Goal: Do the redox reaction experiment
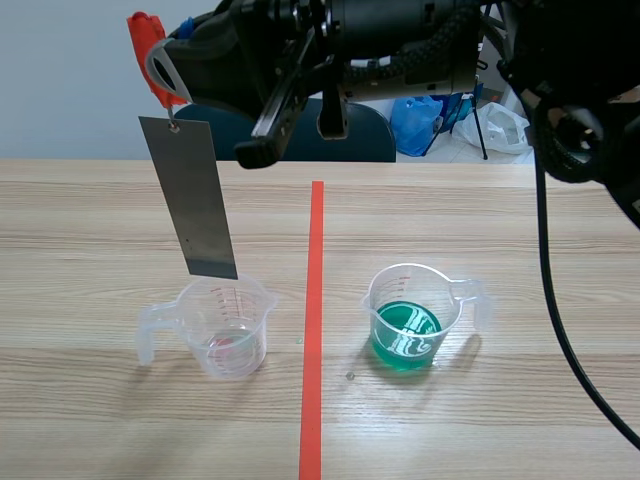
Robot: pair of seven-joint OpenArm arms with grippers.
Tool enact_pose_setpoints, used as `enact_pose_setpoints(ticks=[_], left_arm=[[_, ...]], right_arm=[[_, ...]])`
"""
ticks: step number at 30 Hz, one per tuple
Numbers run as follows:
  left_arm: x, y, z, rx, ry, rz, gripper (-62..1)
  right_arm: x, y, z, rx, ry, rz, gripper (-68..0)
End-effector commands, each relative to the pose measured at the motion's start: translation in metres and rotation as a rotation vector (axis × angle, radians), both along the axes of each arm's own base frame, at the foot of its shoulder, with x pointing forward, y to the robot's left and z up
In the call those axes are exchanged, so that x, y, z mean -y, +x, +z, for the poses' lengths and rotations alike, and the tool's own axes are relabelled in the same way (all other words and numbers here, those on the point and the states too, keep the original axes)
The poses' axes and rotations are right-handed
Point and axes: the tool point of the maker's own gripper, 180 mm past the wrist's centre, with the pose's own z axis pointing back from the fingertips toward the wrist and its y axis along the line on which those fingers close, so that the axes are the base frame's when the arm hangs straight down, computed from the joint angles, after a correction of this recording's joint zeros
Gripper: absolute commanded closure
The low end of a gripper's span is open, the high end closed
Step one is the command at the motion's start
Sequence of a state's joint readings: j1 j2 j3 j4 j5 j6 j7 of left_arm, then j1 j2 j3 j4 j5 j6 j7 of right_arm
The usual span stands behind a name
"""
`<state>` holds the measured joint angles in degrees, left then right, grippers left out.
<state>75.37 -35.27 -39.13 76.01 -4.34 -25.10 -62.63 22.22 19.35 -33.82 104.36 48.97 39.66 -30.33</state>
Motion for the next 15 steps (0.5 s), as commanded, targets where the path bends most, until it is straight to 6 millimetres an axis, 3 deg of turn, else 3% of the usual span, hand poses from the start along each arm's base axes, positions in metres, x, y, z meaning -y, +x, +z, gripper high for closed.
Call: enact_pose_setpoints(ticks=[1,15], left_arm=[[0.0033,0.0013,0.0048,0.022,-0.020,-0.001,-62.3],[0.0033,0.0013,0.0048,0.022,-0.020,-0.001,-62.3]], right_arm=[[-0.0019,0.0005,0.0142,0.024,0.035,0.007,-0.6],[-0.0019,-0.0029,0.0066,-0.006,0.037,0.007,-0.6]])
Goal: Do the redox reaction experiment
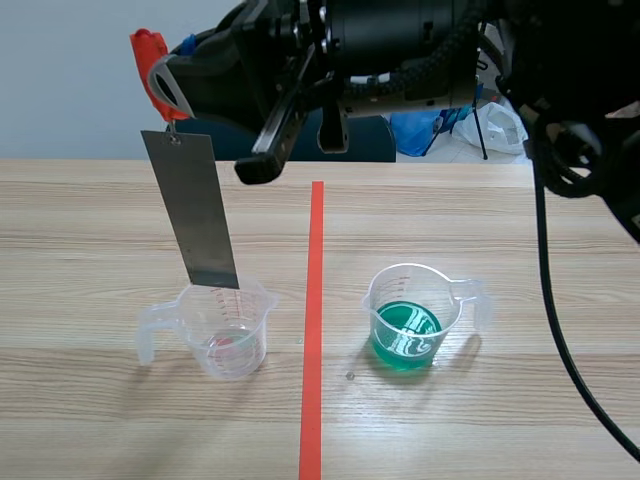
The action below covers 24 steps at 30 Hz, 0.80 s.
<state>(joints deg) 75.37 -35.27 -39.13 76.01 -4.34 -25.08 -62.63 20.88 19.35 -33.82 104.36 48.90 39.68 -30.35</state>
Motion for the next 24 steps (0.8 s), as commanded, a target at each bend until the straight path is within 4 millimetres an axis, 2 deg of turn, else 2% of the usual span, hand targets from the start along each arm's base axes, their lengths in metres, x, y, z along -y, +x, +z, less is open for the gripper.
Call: enact_pose_setpoints(ticks=[1,24], left_arm=[[0.0033,0.0013,0.0048,0.022,-0.020,-0.001,-62.3],[0.0033,0.0013,0.0048,0.022,-0.020,-0.001,-62.3]], right_arm=[[-0.0021,-0.0003,0.0141,0.018,0.045,0.008,-0.6],[-0.0024,-0.0010,0.0189,0.023,0.071,0.011,-0.6]])
